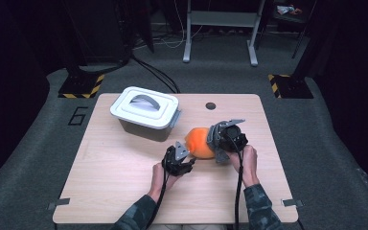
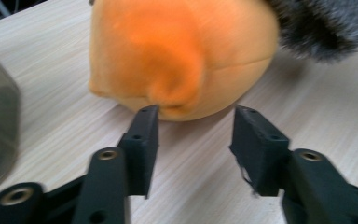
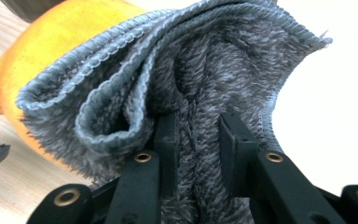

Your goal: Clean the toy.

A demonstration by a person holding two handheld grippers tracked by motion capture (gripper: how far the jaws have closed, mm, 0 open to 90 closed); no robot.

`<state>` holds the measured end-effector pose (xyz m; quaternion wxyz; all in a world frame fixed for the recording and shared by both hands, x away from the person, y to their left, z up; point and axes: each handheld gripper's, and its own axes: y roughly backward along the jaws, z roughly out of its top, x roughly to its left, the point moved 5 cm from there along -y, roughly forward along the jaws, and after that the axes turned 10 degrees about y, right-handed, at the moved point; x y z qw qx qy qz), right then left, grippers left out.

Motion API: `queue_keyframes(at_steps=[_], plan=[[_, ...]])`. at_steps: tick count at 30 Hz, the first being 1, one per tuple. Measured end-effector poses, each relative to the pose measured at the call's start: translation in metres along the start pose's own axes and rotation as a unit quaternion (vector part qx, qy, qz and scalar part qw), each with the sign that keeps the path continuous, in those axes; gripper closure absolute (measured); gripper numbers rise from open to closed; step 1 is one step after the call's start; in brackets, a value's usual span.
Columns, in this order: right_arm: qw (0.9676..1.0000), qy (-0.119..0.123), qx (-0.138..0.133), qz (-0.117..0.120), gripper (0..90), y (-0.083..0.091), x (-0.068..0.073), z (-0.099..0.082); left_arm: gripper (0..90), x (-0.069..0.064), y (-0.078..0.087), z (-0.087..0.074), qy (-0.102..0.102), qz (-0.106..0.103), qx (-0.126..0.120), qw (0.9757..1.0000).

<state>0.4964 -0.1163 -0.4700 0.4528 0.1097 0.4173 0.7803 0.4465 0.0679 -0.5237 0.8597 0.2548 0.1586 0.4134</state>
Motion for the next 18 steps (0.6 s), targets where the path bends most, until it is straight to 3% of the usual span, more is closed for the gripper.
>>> queue_keyframes(at_steps=[4,7,11,14,18], plan=[[1.0000,-0.001,-0.002,0.001,70.9,0.000,-0.001,-0.001,43.7,0.003,-0.002,0.001,0.003,0.007,-0.008,0.9999],[1.0000,0.000,-0.003,0.002,70.8,0.000,0.000,-0.001,42.0,0.000,-0.005,0.004,-0.015,0.015,-0.008,0.9997],[1.0000,0.000,-0.003,0.001,70.8,0.000,0.000,0.000,42.0,-0.003,-0.013,0.005,-0.022,0.022,-0.003,0.9995],[1.0000,-0.001,-0.006,0.003,70.8,0.001,0.001,-0.001,48.4,-0.004,-0.018,0.005,-0.023,0.031,-0.004,0.9992],[0.9999,-0.006,-0.012,0.003,70.8,0.004,0.001,-0.004,64.2,-0.004,-0.019,0.007,-0.029,0.034,-0.011,0.9989]])
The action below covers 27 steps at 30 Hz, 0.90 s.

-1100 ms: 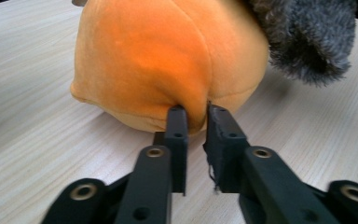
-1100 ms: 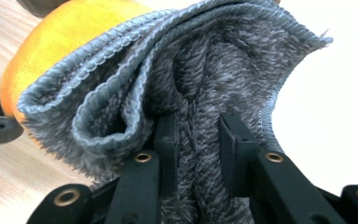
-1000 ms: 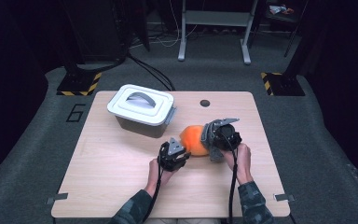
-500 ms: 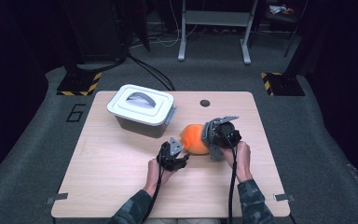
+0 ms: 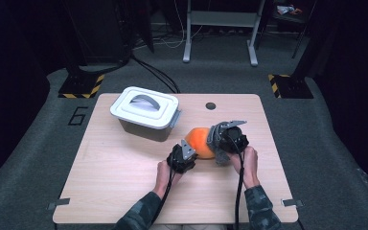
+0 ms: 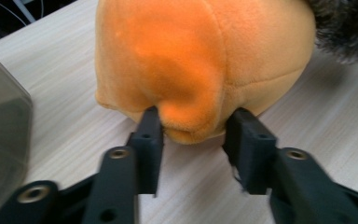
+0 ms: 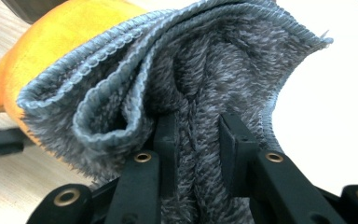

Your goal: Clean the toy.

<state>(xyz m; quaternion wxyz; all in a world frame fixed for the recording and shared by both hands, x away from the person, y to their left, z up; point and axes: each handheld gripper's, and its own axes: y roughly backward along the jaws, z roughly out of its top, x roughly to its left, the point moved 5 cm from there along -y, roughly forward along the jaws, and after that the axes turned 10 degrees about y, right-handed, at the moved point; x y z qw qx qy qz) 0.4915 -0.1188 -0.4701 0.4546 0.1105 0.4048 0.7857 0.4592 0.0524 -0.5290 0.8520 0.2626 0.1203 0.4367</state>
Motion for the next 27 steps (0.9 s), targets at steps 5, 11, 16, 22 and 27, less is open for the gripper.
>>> queue_keyframes(at_steps=[5,11,16,22,27], plan=[[0.9999,-0.006,-0.015,0.000,70.6,0.008,-0.002,-0.003,77.7,0.000,0.002,0.001,0.004,-0.010,-0.004,0.9999],[0.9996,-0.009,-0.028,-0.003,70.6,0.019,-0.005,-0.006,80.2,-0.002,0.011,0.007,0.031,-0.035,-0.013,0.9988],[0.9991,-0.013,-0.039,-0.005,70.6,0.030,-0.005,-0.002,80.5,-0.005,0.027,0.015,0.042,-0.058,-0.021,0.9972],[0.9994,-0.012,-0.032,-0.002,70.5,0.025,-0.001,0.000,80.5,-0.007,0.030,0.014,0.057,-0.068,-0.013,0.9959],[0.9992,0.000,-0.039,-0.006,70.5,0.029,0.003,0.006,80.3,-0.006,0.029,0.014,0.062,-0.066,-0.012,0.9958]])
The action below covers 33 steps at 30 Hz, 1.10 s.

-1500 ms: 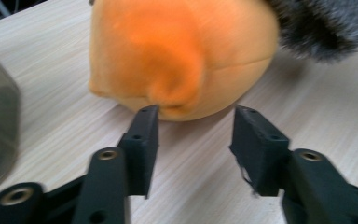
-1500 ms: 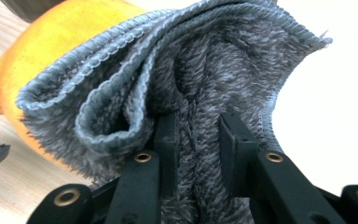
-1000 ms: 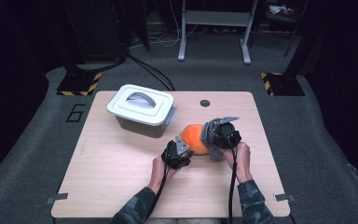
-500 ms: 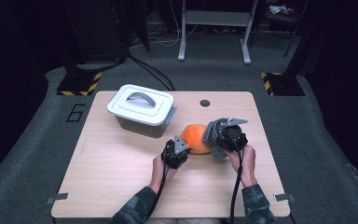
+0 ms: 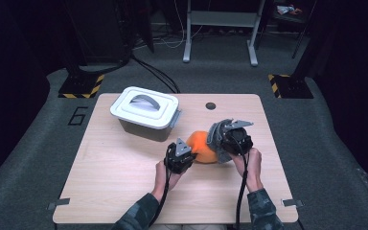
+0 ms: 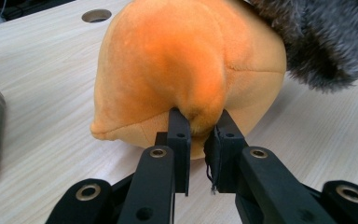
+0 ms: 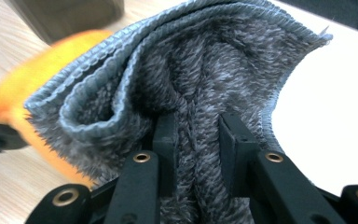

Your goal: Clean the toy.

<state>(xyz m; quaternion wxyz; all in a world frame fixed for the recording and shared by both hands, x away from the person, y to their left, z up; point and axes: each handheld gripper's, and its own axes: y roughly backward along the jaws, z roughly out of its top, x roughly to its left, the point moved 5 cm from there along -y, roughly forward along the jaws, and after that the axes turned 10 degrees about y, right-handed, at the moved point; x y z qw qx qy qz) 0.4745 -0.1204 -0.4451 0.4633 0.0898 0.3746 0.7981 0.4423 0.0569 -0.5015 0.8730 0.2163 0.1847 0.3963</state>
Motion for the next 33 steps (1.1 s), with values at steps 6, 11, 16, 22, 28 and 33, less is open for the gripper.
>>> queue_keyframes(at_steps=[6,11,16,22,28,33], plan=[[0.9992,0.029,-0.026,0.014,70.3,0.014,0.021,0.020,80.0,-0.003,-0.002,0.000,0.002,0.001,-0.003,1.0000],[0.9978,0.059,-0.020,0.024,69.4,0.006,0.039,0.027,79.9,-0.003,-0.003,0.001,0.002,0.004,-0.002,1.0000],[0.9982,0.055,-0.015,0.020,69.4,-0.001,0.041,0.024,79.9,0.000,-0.003,0.000,0.005,0.003,0.001,1.0000],[0.9986,0.048,-0.012,0.016,69.3,0.000,0.034,0.018,79.9,-0.001,-0.004,-0.001,0.011,0.002,-0.001,0.9999],[0.9991,0.038,-0.003,0.015,69.3,-0.001,0.025,0.007,79.9,0.000,-0.004,-0.001,0.012,0.002,-0.002,0.9999],[0.9997,0.018,0.010,0.013,69.4,-0.004,0.017,-0.006,79.9,0.001,-0.005,-0.002,0.015,0.001,-0.001,0.9999]])
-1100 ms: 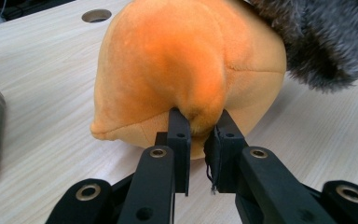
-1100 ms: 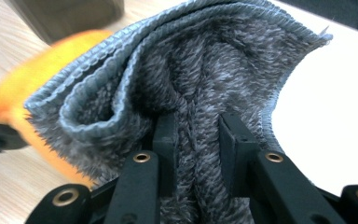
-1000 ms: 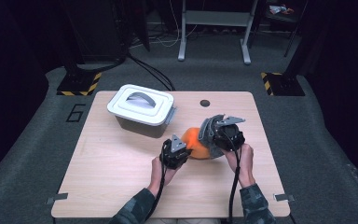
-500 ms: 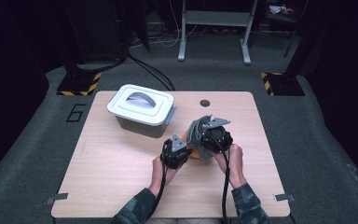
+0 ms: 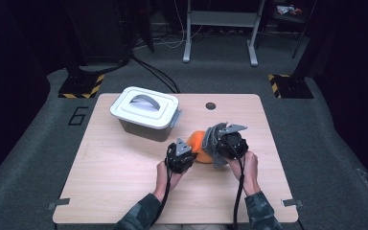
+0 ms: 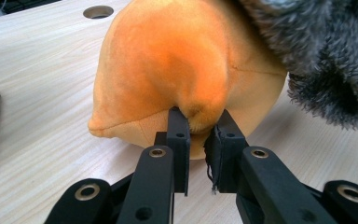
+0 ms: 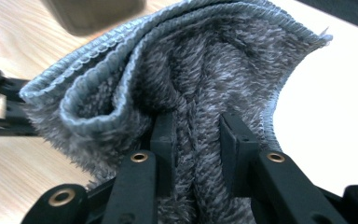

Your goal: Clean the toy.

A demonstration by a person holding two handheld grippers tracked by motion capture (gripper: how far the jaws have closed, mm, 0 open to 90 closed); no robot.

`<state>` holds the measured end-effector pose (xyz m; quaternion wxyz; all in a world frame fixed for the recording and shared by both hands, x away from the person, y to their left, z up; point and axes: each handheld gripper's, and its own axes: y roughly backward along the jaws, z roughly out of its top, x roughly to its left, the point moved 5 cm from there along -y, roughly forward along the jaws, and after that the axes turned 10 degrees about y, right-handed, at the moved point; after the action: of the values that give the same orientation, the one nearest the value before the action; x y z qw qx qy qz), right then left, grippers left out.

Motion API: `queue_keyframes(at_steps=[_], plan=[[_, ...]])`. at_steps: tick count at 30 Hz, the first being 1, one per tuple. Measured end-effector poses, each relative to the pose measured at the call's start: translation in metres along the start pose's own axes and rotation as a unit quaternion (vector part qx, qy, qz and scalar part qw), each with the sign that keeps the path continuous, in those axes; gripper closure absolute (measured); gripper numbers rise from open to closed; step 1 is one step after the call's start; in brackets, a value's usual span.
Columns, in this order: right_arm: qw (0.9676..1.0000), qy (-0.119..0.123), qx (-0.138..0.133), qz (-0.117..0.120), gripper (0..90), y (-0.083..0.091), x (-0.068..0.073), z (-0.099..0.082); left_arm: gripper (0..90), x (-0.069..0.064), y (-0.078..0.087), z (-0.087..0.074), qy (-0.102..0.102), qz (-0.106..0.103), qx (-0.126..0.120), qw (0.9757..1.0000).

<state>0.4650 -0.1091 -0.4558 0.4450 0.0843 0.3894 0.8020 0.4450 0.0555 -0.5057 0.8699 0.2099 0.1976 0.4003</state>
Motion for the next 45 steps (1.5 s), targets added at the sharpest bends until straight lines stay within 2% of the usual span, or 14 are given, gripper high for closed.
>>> queue_keyframes(at_steps=[2,8,13,18,21,23,26,28,32,34,37,39,45], plan=[[0.9999,-0.011,0.007,0.001,69.4,-0.002,-0.003,-0.006,79.9,0.000,0.000,0.000,0.000,0.001,-0.001,1.0000],[0.9996,-0.020,0.020,-0.005,69.6,-0.011,-0.013,-0.019,79.9,0.002,-0.001,-0.001,0.006,0.002,-0.001,1.0000],[0.9981,-0.043,0.042,-0.009,69.7,-0.023,-0.022,-0.033,79.9,0.004,-0.002,-0.002,0.010,0.001,-0.001,0.9999],[0.9958,-0.060,0.068,-0.003,69.6,-0.042,-0.031,-0.049,80.0,0.007,-0.002,-0.003,0.012,0.002,0.000,0.9999],[0.9931,-0.077,0.088,0.006,69.7,-0.051,-0.031,-0.056,80.0,0.007,-0.002,-0.003,0.014,0.001,-0.001,0.9999],[0.9924,-0.082,0.090,0.010,69.7,-0.055,-0.031,-0.058,80.0,0.007,-0.002,-0.003,0.013,0.002,-0.001,0.9999],[0.9931,-0.073,0.091,0.009,69.8,-0.056,-0.033,-0.057,80.0,0.007,-0.002,-0.003,0.015,0.002,0.000,0.9999],[0.9934,-0.072,0.089,0.002,70.1,-0.050,-0.034,-0.055,80.0,0.008,-0.001,-0.003,0.019,0.003,-0.002,0.9998],[0.9963,-0.062,0.057,-0.018,70.5,-0.027,-0.038,-0.044,79.9,0.008,-0.001,-0.003,0.018,0.004,-0.003,0.9998],[0.9976,-0.056,0.035,-0.022,70.5,-0.011,-0.035,-0.031,80.0,0.007,-0.001,-0.003,0.016,0.003,-0.003,0.9999],[0.9992,-0.036,0.007,-0.016,70.4,0.004,-0.022,-0.010,79.9,0.006,-0.001,-0.003,0.013,0.004,-0.003,0.9999],[0.9999,-0.013,-0.005,-0.005,70.4,0.010,-0.010,0.003,79.9,0.006,-0.001,-0.003,0.012,0.004,-0.002,0.9999],[0.9991,0.038,-0.015,0.010,70.0,0.005,0.022,0.030,80.0,0.005,-0.001,-0.003,0.009,0.006,-0.001,0.9999]])
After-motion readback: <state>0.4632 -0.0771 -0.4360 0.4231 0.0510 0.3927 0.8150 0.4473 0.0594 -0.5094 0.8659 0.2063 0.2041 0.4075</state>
